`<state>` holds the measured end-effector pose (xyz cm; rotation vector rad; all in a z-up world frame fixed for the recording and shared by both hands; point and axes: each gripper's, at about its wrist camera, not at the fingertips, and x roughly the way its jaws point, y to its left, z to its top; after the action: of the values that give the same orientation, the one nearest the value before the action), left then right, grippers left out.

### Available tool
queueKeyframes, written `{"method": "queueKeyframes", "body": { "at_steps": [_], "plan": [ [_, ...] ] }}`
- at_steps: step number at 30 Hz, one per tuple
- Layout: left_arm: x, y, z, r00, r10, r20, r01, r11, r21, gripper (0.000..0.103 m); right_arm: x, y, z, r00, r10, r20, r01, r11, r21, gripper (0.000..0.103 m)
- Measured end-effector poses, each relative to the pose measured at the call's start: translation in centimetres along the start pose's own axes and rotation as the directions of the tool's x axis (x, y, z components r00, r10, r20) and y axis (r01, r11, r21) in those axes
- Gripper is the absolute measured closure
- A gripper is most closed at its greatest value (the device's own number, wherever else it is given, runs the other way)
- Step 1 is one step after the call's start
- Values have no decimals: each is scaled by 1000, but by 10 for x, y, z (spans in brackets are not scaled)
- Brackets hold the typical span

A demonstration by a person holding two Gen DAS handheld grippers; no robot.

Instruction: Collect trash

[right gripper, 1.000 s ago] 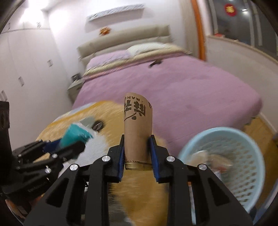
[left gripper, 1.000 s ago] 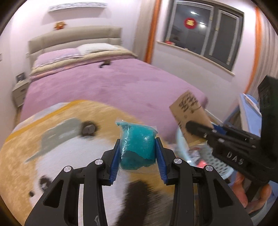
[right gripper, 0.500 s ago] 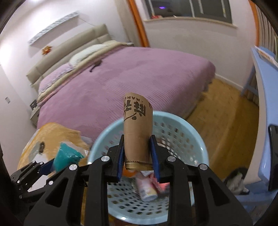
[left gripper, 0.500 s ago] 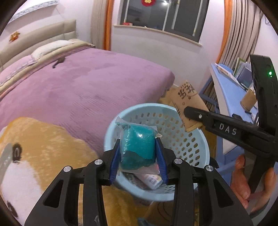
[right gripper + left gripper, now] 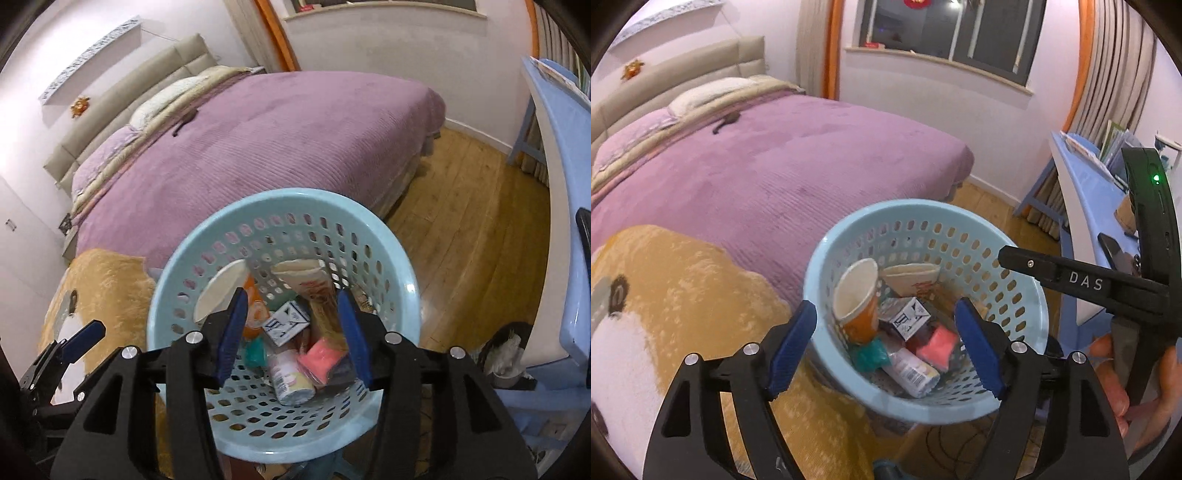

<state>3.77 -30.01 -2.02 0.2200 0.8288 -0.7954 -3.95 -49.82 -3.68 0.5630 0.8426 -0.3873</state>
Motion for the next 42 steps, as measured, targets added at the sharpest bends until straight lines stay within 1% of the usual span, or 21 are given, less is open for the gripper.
{"method": "queueKeyframes", "body": {
  "at_steps": [2,4,5,7,10,12,14,16,18,20,23,25,28,29,32,34,36,38,39,41,42],
  "plan": [
    [-14,3,-5,999,31,32,-31,1000,0,23,-7,5,-2,1000,8,14,-8,1000,-18,55],
    [-33,3,-9,994,77,82,-77,997,2,21,-16,15,-6,999,27,41,-25,998,-51,55],
    [-45,4,-13,988,101,113,-102,995,3,21,-22,20,-8,998,35,55,-31,997,-67,55],
    [-63,8,-18,981,122,154,-122,993,-12,18,-30,28,-11,996,49,81,-42,995,-93,55],
    [-89,16,-26,967,155,204,-149,988,-47,18,-45,45,-17,989,64,134,-47,990,-130,55],
    [-105,20,-35,947,204,247,-193,979,-69,17,-55,59,-24,982,64,180,-33,985,-171,55],
    [-120,24,-44,932,221,287,-213,975,-58,16,-65,71,-31,972,57,227,-8,978,-209,50],
    [-130,31,-50,924,231,304,-222,973,-64,15,-75,81,-38,957,50,285,20,971,-237,44],
    [-137,37,-58,904,275,328,-261,961,-87,15,-85,91,-47,936,45,349,51,964,-261,42],
    [-141,43,-65,881,323,347,-303,946,-110,15,-90,96,-54,925,47,377,61,961,-269,42],
    [-143,49,-73,863,365,349,-337,931,-138,15,-97,98,-61,910,55,411,65,960,-272,42],
    [-145,54,-80,847,390,361,-355,921,-162,15,-102,97,-68,891,61,449,70,960,-271,42],
    [-142,62,-92,826,418,377,-379,908,-177,15,-103,93,-78,865,47,500,97,961,-258,42],
    [-139,65,-96,814,436,383,-397,900,-181,15,-101,92,-83,858,36,513,109,962,-251,42],
    [-135,69,-101,794,472,382,-441,881,-173,15,-96,89,-89,857,6,515,136,962,-236,42],
    [-135,72,-103,792,470,389,-431,882,-187,15,-96,89,-91,857,7,515,138,960,-242,42],
    [-133,78,-105,801,458,386,-410,889,-204,15,-97,90,-92,850,1,526,145,960,-238,42],
    [-131,80,-107,804,457,380,-407,889,-209,15,-97,92,-93,843,2,538,151,959,-240,42],
    [-130,80,-107,802,460,380,-411,888,-207,15,-98,95,-95,840,-2,542,157,958,-241,42],
    [-131,78,-108,791,476,385,-428,879,-208,15,-96,97,-96,835,-6,551,168,955,-244,42],
    [-130,77,-109,788,478,387,-432,878,-205,15,-95,98,-96,834,-7,551,171,954,-246,42]
  ]
}}
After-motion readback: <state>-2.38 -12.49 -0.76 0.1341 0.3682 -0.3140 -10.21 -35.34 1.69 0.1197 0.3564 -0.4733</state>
